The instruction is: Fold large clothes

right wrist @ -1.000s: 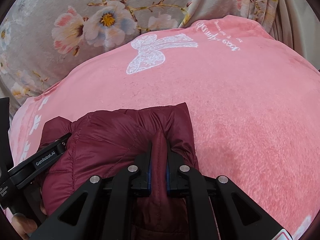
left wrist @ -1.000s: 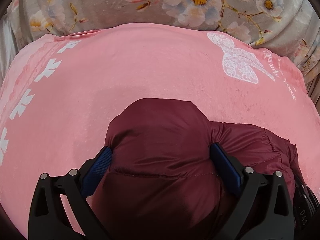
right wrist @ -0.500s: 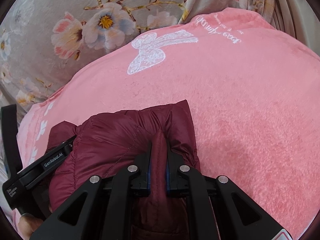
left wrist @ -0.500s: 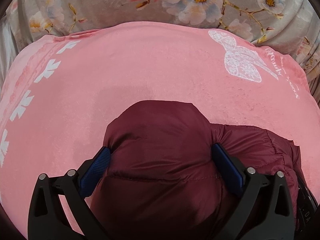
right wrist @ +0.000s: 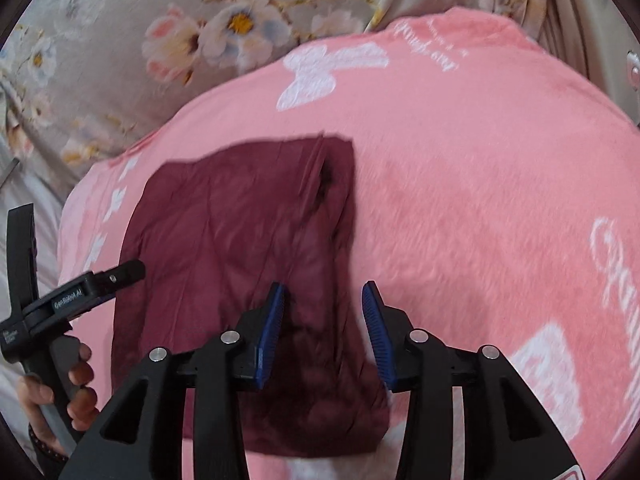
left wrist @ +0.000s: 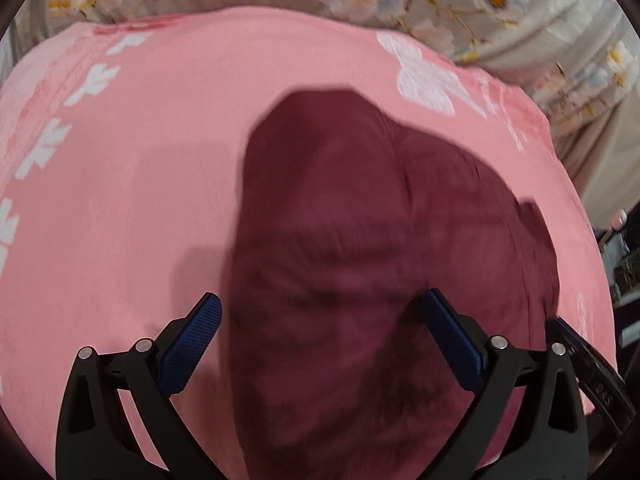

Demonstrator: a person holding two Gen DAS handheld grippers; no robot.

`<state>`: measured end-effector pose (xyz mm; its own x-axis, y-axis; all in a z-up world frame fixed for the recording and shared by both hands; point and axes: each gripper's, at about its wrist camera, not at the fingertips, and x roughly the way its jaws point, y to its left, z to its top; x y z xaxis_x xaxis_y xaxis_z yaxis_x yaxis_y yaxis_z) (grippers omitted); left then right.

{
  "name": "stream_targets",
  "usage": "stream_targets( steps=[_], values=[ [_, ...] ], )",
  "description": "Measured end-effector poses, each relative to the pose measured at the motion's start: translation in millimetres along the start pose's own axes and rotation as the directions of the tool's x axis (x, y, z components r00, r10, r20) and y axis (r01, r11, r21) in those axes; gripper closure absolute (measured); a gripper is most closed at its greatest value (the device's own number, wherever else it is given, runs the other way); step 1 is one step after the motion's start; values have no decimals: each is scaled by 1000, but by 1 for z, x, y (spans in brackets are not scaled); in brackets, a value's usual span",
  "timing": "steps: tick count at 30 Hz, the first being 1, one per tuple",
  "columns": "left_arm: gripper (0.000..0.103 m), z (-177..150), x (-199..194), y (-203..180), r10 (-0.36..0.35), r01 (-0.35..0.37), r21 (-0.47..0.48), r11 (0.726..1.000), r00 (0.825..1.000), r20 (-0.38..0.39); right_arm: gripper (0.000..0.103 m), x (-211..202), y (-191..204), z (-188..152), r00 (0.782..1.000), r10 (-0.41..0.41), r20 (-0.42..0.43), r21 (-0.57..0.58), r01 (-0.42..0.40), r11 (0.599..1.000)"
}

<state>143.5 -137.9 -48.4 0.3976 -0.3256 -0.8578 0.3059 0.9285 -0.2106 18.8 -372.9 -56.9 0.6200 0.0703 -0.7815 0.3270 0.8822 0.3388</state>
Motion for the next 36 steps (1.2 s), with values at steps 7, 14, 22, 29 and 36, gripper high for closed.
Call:
stream_targets(
  steps=[7,14,22,29,36],
  values=[
    [5,-38,3,25,-110,104,-94,990,992,-56,67,10,-16,-8,997,79,-16,103,-77,992],
    [48,-28,-1,26,-195,189,-86,978,978,-78,86,1,-3,-12,997,72,-10,77,-71,995],
    [55,-29,-9,30,-150,149,-17,989,986,-66,89,4,12,-31,1000,12,-8,31,-11,999],
    [40,-38,-24,14,1,-2,95,995,1000,4,68,-21,6,-36,999,52,-2,69,-52,996],
    [23,-37,-21,4,20,-21,106,994,1000,16,38,-13,-6,-47,996,85,-40,159,-78,984]
  ],
)
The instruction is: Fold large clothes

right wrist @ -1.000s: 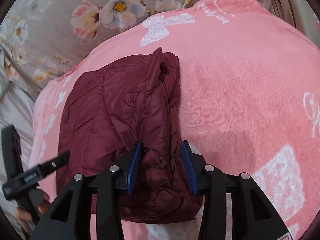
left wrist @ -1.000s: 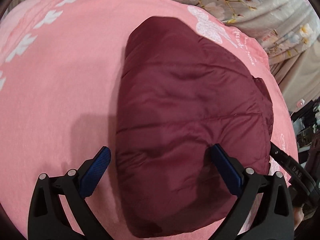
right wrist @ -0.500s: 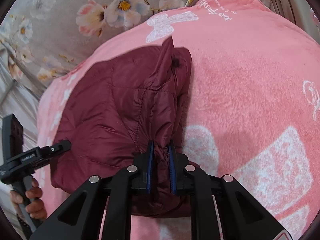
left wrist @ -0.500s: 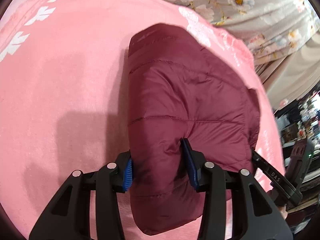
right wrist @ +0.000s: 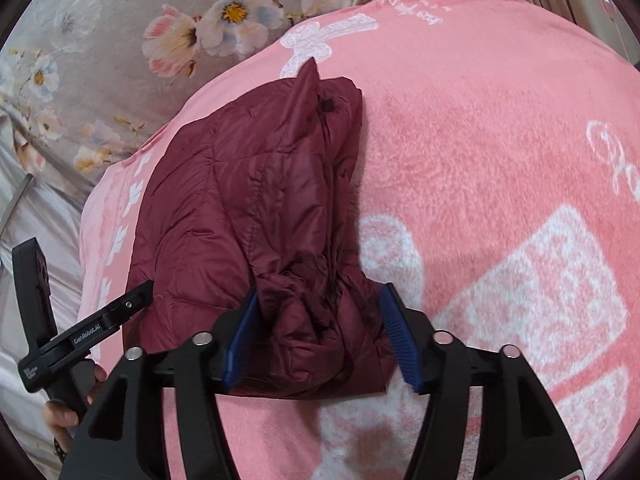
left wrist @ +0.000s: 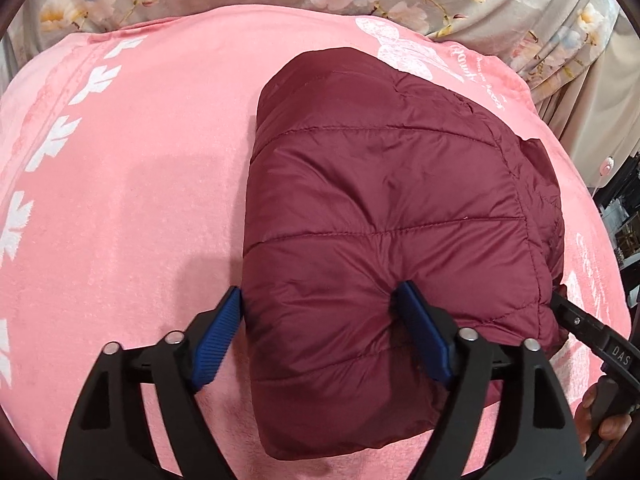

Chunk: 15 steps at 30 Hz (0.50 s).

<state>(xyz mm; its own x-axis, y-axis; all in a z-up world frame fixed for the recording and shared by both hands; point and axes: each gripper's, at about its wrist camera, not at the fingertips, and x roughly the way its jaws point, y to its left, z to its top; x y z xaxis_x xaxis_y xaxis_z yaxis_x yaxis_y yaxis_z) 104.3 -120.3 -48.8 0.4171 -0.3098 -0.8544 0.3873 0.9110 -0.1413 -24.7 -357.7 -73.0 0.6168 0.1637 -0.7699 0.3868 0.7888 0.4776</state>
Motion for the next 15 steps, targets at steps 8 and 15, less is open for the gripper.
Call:
stream_targets(
  steps=[8,15],
  values=[
    [10,1,8,6,-26,25,-53,998,999,-20,30,11,1,-2,999,41,-14,39,-41,998],
    [6,7,26,19,-184,174,-151,973,982,-52,25,14,1,1,997,78,-11,32,-78,996]
  ],
)
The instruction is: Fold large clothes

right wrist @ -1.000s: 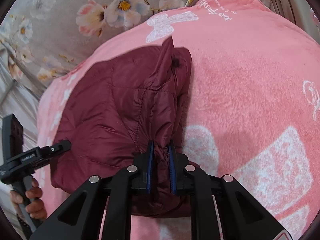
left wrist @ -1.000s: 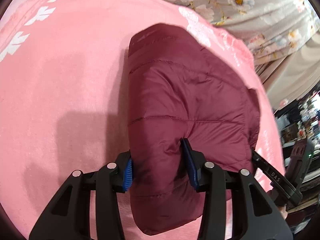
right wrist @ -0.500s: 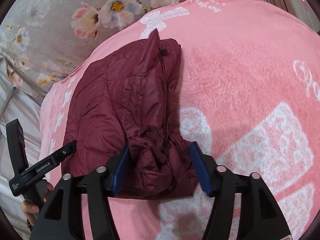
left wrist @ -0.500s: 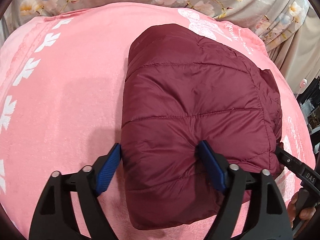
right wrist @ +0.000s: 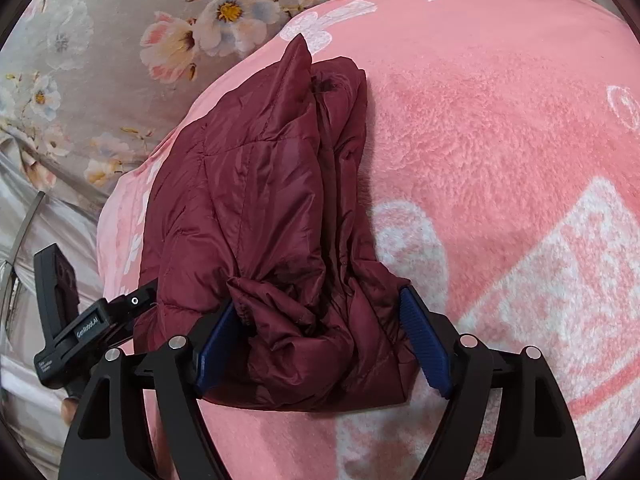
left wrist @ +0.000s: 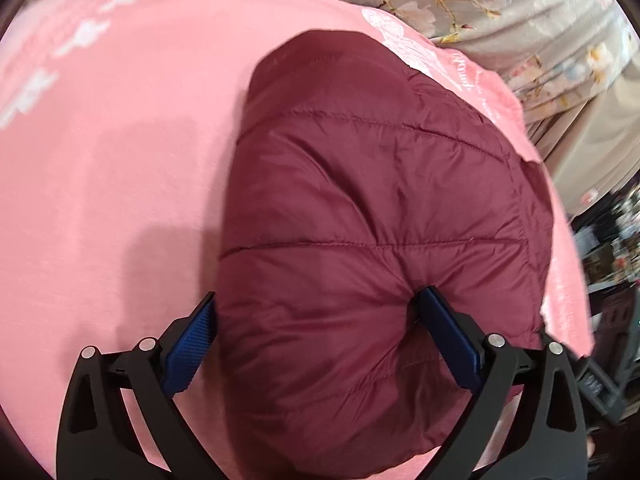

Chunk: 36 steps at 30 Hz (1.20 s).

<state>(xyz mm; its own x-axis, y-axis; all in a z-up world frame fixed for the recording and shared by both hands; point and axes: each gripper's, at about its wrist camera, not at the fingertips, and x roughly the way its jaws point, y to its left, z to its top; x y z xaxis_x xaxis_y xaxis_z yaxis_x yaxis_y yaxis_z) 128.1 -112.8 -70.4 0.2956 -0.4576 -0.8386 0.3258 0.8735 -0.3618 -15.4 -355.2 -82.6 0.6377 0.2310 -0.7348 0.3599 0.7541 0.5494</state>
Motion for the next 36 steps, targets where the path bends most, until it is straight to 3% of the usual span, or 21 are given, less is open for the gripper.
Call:
stream_targets(
  steps=[3,13,17,29,32,36],
  values=[
    [5,0,8,11,-68,68,-52,996,998,3,22,1,-2,2,1000,25,2,14,-25,1000],
    [5,5,9,0,-67,68,-31,997,997,27,20,9,-1,14,998,69,-6,34,-68,997],
    [5,4,7,-7,-35,35,-12,999,999,32,22,12,0,19,996,93,-11,47,-92,995],
    [5,6,2,-19,0,-2,44,999,999,48,52,17,6,24,991,131,-9,60,-130,990],
    [13,7,-4,-23,-1,-2,63,998,999,54,65,8,14,26,994,112,9,28,-112,993],
    [35,9,-29,-34,-54,44,107,993,995,84,75,-20,31,30,994,82,78,-44,-79,996]
  ],
)
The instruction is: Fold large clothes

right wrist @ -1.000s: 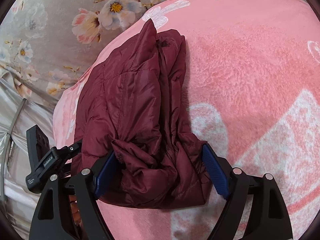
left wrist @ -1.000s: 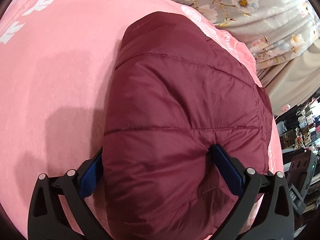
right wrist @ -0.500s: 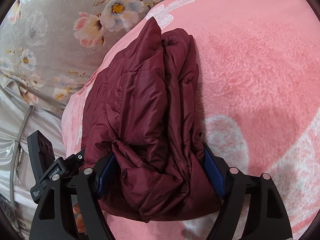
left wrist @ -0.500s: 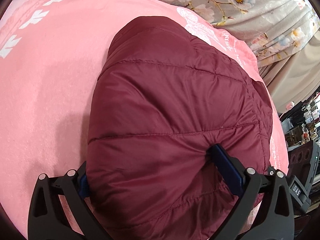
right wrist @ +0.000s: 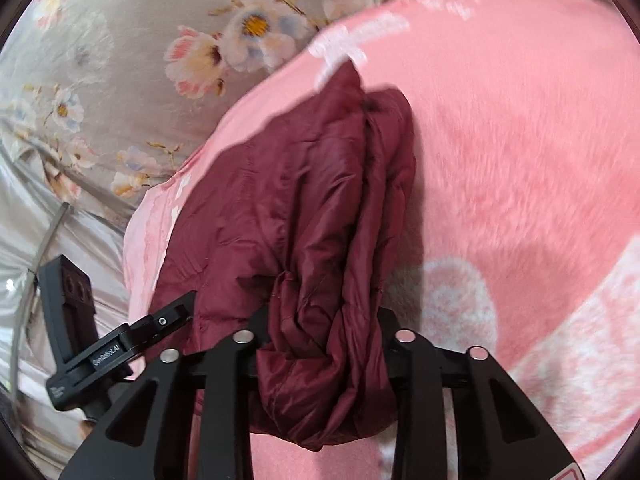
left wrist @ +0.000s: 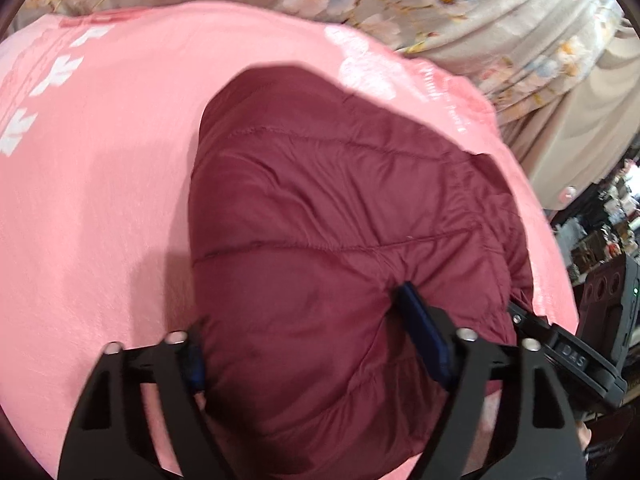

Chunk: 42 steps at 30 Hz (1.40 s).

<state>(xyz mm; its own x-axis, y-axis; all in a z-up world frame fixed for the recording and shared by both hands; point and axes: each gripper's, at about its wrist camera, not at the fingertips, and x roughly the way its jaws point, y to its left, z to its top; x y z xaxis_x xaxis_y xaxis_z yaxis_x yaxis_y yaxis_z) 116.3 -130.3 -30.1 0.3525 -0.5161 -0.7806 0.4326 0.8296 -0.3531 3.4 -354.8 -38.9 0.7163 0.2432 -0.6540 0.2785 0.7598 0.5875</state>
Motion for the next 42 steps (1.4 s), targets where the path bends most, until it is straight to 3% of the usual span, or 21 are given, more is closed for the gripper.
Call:
stream_targets(
  steps=[3,5,11,15,21,27,31,35,42],
  values=[
    [47,3,-30,-9,-71,69,38,997,996,53,76,-30,16,6,997,1,72,-42,2,999],
    [48,5,-49,-17,-106,101,66,993,991,87,77,-55,30,8,991,12,130,-85,-1,996],
    [50,9,-126,-47,-194,153,178,972,950,244,77,-120,72,9,957,50,285,-211,12,978],
    [50,12,-176,-68,-231,138,266,954,904,359,77,-166,109,9,908,111,404,-315,24,949],
    [49,16,-247,-79,-264,51,383,923,806,530,77,-204,165,17,827,250,504,-468,18,883],
    [49,32,-285,-57,-236,-59,400,915,725,647,77,-193,218,33,786,343,515,-562,7,827],
    [49,48,-296,-28,-208,-117,387,914,684,699,77,-164,253,46,774,391,498,-616,-1,788],
    [48,75,-287,7,-166,-153,356,922,674,720,77,-115,279,58,787,401,470,-644,-5,765],
    [48,116,-237,78,-81,-194,299,934,702,708,77,-14,289,78,836,380,396,-638,-48,769]
  ],
)
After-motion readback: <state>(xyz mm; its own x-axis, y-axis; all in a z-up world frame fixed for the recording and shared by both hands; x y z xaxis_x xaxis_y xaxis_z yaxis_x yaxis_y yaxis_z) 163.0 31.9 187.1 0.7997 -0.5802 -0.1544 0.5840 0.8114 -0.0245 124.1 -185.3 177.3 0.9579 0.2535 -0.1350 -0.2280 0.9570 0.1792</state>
